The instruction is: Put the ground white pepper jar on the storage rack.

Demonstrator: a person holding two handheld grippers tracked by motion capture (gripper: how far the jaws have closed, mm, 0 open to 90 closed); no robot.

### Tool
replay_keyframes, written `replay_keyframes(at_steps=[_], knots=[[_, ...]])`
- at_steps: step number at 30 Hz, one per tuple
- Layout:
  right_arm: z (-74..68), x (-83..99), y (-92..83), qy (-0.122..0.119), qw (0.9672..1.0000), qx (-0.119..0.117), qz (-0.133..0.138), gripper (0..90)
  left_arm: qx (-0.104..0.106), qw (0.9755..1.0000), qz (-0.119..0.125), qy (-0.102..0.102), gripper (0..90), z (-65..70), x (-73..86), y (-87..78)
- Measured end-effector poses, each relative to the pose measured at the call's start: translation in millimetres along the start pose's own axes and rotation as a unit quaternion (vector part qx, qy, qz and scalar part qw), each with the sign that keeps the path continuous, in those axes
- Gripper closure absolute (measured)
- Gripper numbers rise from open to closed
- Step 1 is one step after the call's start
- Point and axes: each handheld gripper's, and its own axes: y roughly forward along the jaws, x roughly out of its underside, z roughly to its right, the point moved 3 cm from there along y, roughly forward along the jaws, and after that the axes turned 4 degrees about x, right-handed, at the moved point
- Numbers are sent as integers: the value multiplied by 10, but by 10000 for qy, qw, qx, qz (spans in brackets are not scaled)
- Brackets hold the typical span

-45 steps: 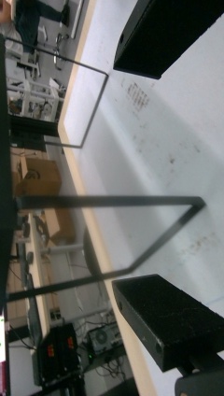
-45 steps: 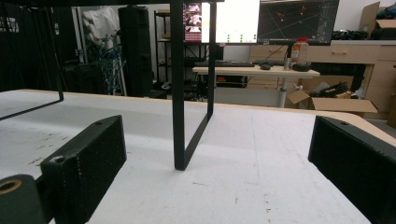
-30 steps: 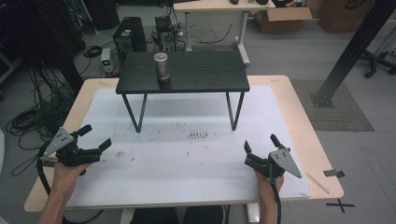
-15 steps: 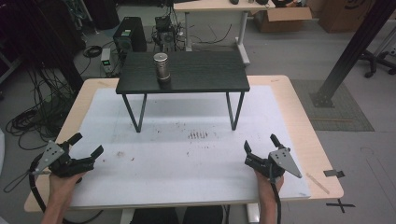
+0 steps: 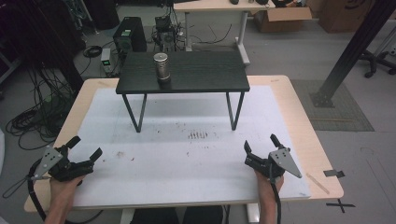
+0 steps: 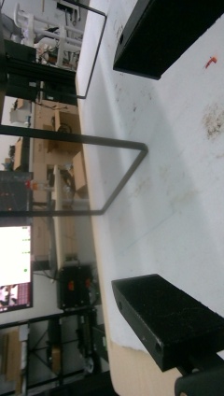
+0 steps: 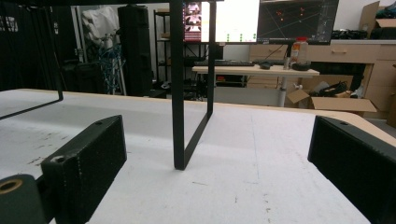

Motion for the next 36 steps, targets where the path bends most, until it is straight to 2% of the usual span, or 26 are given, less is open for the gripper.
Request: replay_keyframes(at_steps=[5, 36], knots=[[0, 0, 0, -4, 10000, 0, -2, 41, -6, 9999, 66, 130, 3, 25, 5, -12], [-4, 1, -1, -12, 10000, 13, -4, 41, -8, 9999, 93, 127, 2, 23, 5, -18]])
